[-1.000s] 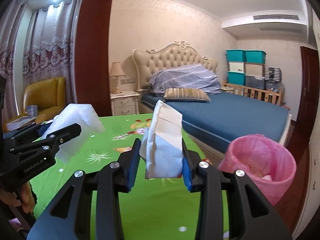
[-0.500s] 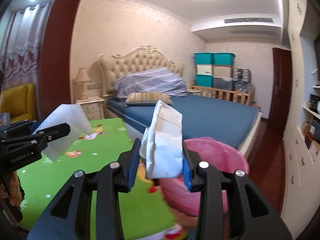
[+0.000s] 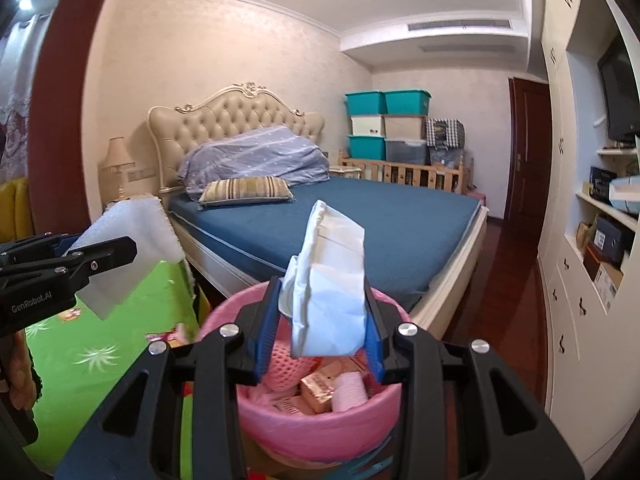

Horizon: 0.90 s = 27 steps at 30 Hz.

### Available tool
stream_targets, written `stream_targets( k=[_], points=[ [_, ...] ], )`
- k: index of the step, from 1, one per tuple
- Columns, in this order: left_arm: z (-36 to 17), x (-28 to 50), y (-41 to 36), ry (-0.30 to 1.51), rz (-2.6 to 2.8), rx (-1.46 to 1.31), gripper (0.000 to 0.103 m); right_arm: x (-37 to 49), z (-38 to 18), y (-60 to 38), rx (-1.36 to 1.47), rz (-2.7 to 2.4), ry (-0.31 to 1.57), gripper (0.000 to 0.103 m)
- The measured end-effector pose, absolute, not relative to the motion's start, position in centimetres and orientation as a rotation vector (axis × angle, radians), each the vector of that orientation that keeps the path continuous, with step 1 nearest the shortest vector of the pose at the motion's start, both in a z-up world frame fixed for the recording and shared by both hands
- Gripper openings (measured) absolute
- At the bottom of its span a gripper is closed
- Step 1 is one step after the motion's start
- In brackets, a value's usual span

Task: Collect trash
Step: 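Carry the foam block and tissue to the pink bin, then open both tools over the pink bin to release the items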

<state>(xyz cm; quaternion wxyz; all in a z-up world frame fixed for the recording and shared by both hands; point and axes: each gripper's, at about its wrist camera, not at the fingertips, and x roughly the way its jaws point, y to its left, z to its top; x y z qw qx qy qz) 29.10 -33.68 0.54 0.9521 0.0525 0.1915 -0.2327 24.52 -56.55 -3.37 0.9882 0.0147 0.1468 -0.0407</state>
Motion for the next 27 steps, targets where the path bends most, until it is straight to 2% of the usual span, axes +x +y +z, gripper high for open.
stream_targets(
  k=[14,15,16,17,18,20,23,27],
  points=[
    [-2.1,34.8,-40.1,0.507,-0.542,0.072,0.035,29.6,-5.9,-58.9,0.082,-0.054,0.364,0.037],
    [-2.2,35.2,-40.3,0.513,-0.549,0.07,0.042,30.0,-6.1,-58.8,0.083,-0.046,0.367,0.037],
    [-2.4,35.7,-40.6,0.521,-0.558,0.068,0.049,30.4,-6.4,-58.9,0.083,-0.037,0.371,0.043],
    [-2.6,36.2,-40.6,0.526,-0.561,0.061,0.065,30.6,-6.7,-58.9,0.084,-0.024,0.376,0.055],
    [-2.8,36.5,-40.5,0.526,-0.563,0.047,0.071,30.9,-7.1,-58.9,0.086,-0.019,0.38,0.058],
    [-2.8,36.7,-40.4,0.525,-0.548,0.048,0.071,30.9,-7.5,-59.4,0.095,-0.024,0.381,0.058],
    [-2.3,36.4,-38.9,0.505,-0.518,0.036,0.084,29.6,-7.1,-60.1,0.118,-0.03,0.36,0.059],
    [-1.5,34.8,-36.0,0.475,-0.479,0.036,0.084,27.0,-4.7,-60.6,0.131,-0.033,0.32,0.063]
  ],
)
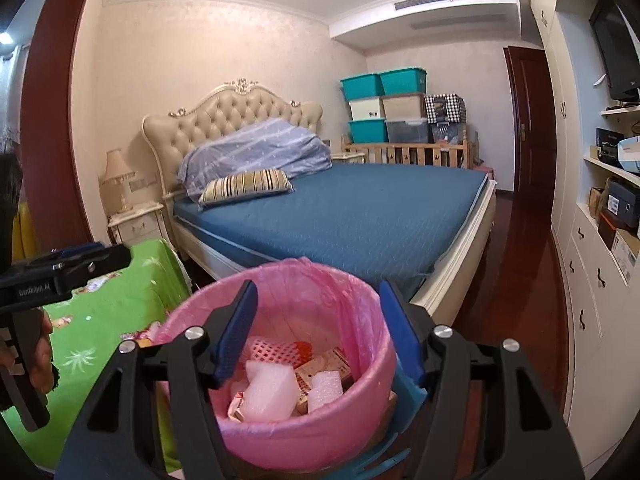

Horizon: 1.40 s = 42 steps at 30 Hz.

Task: Collect trash
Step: 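Open both tools over the pink bin to release the items, then move both open tools back over the table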

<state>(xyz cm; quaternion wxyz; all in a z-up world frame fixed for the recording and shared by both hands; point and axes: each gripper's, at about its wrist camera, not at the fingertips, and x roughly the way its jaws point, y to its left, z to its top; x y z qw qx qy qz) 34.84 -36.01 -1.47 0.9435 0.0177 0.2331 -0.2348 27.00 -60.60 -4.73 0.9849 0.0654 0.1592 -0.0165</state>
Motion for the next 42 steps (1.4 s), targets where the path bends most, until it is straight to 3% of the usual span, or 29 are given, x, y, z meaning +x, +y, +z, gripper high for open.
stream_targets(
  k=[2,5,17,33,42],
  points=[
    [-1.1,33.7,-34.0,0.463,-0.45,0.062,0.084,25.8,-3.9,-60.3,0.134,-0.025,0.308,0.066],
    [-0.6,31.3,-30.7,0.428,-0.396,0.114,0.097,24.7,-2.8,-58.3,0.115,0.005,0.299,0.068],
    [-0.2,23.2,-13.2,0.376,-0.074,0.211,0.097,25.3,-1.1,-40.3,0.024,0.244,0.332,0.082],
    [-1.1,12.6,11.9,0.393,0.447,0.127,0.097,25.4,-3.4,-10.2,-0.108,0.609,0.497,0.084],
    [-2.7,8.8,20.0,0.453,0.638,-0.019,0.096,27.5,-4.7,5.3,-0.177,0.786,0.598,0.088]
  ],
)
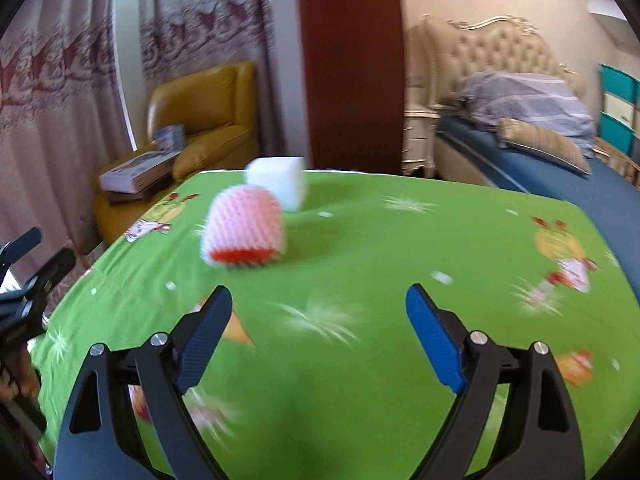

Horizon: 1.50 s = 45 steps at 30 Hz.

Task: Collect trash
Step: 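Move both open tools back over the table, then grasp the pink foam net with the right tool while the left tool grasps a white foam cube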

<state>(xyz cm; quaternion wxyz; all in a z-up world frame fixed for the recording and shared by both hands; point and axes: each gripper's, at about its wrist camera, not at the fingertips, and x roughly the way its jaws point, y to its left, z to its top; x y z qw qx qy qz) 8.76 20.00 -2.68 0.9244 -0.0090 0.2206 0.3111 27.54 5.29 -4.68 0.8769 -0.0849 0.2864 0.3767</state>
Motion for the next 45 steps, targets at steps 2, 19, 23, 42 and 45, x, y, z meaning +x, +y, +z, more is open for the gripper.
stream_targets(
  k=[2,19,23,42,45],
  points=[
    [-2.6,8.0,20.4,0.447,0.663,-0.005,0.096,28.0,-4.4,8.3,-0.189,0.814,0.606,0.089],
    [-2.2,8.0,24.0,0.507,0.692,-0.089,0.096,33.4,-8.2,17.7,-0.294,0.894,0.767,0.045],
    [-1.8,10.6,24.1,0.526,0.659,-0.113,0.096,33.1,-6.4,14.0,-0.28,0.891,0.685,0.029],
    [-5.6,35.6,24.4,0.699,0.526,-0.206,0.097,35.6,-6.2,1.2,-0.119,0.689,0.557,0.028],
    [-6.3,37.9,25.5,0.715,0.545,-0.242,0.096,35.5,-6.7,1.3,-0.099,0.691,0.559,0.028]
  ],
)
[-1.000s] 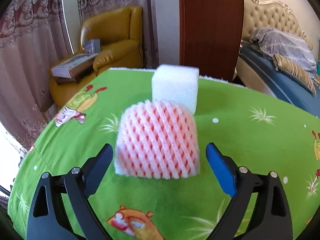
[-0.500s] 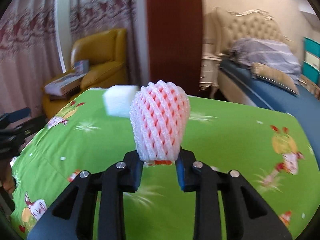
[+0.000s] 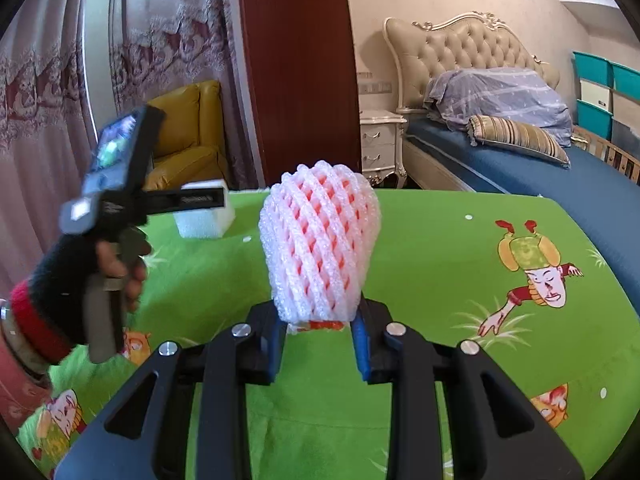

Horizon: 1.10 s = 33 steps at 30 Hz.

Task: Collect trash
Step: 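Grasp the pink foam net with the right tool while the left tool grasps a white foam cube, then carry the pink foam net and white foam cube to the pink bin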

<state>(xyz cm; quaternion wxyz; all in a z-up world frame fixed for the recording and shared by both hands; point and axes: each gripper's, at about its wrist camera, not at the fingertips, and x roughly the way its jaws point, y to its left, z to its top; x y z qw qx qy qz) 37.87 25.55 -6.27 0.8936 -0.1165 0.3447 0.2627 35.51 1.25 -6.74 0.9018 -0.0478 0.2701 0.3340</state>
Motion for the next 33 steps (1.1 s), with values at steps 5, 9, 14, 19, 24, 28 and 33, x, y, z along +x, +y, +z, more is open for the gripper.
stream_targets(
  k=[5,9,14,19,24,28,33],
  points=[
    [-7.8,40.3,26.4,0.774,0.5,-0.272,0.069,36.1,-7.0,0.0,-0.074,0.673,0.572,0.028],
    [-7.1,39.5,26.4,0.725,0.45,-0.294,0.063,36.6,-7.4,-0.2,-0.064,0.655,0.594,0.028],
    [-5.3,33.8,23.3,0.665,0.424,-0.292,0.063,37.7,-8.1,-0.9,-0.036,0.622,0.634,0.028],
    [-4.5,27.1,19.8,0.618,0.387,-0.28,0.063,35.7,-7.6,-1.0,-0.073,0.614,0.646,0.028],
    [-3.9,21.5,16.7,0.559,0.375,-0.229,0.063,31.5,-6.2,-2.0,-0.091,0.624,0.619,0.028],
    [-3.4,17.8,13.5,0.501,0.354,-0.167,0.063,26.8,-5.0,-3.7,-0.126,0.637,0.573,0.028],
    [-3.3,13.7,10.4,0.457,0.326,-0.116,0.063,21.6,-4.0,-7.1,-0.157,0.62,0.504,0.029]
  ],
)
